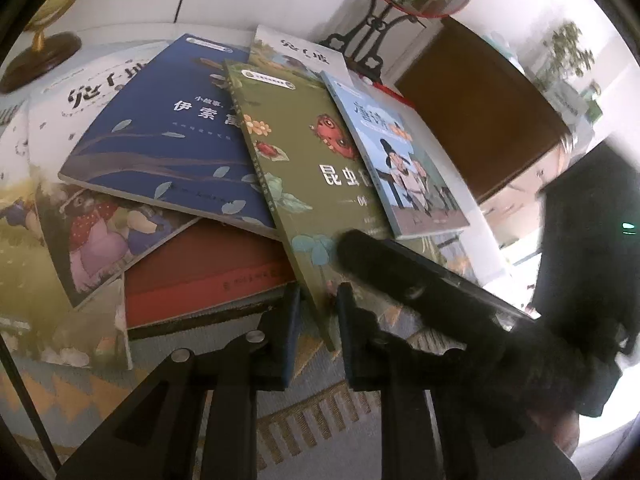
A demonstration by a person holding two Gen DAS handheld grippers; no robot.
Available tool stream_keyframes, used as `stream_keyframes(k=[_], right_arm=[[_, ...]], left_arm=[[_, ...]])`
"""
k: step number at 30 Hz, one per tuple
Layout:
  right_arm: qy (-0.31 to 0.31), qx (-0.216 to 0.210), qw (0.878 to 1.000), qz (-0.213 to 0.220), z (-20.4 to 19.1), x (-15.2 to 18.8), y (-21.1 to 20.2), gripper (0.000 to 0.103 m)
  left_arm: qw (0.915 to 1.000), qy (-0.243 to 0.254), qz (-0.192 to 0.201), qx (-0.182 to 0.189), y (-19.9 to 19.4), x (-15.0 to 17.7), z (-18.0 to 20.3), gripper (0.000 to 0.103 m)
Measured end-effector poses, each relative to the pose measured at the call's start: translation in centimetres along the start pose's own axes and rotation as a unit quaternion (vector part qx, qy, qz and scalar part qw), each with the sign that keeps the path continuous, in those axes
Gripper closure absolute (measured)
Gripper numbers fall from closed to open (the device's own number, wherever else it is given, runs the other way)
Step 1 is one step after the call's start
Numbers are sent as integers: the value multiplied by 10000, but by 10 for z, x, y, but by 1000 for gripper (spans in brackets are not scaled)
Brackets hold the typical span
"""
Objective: Organize books
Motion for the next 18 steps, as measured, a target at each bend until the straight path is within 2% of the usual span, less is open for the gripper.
stream_keyframes(k=[2,5,6,8,11,13,17,18], right_arm=[[-229,111,9996,-151,-6,0,2,41],[-106,964,9952,-132,22,-1,-10,41],[47,1081,9940,-142,36,-1,-14,40],[488,1073,9929,-147,63,2,-24,39],[947,1071,9897,71,91,4,-41,39],[1185,1111,9867,62,107,9,-44,35],[1298,822,9878,245,113,10,-50,32],[1261,784,9885,291,111,8,-49,27]], left_arm=[[9995,229,159,-131,-6,3,-1,84],[10000,-24,30,-4,-10,1,-8,84],[10000,-11,-12,-2,-9,0,-7,84],[9999,140,-45,-50,-7,1,-2,84],[9996,265,-101,-68,-3,5,5,84],[9996,240,-133,-52,1,8,8,80],[9997,143,-176,-6,7,8,10,77],[9998,138,-175,9,7,8,10,77]])
Point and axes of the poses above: each gripper's, at about its wrist camera, not at the fingertips, and y roughly the way its jaws point, z to its right, x to its underside, the point moved 4 cm from there along y, roughly the way its jaws point, and after that the axes turned 11 degrees about -y, right-handed, at the moved point
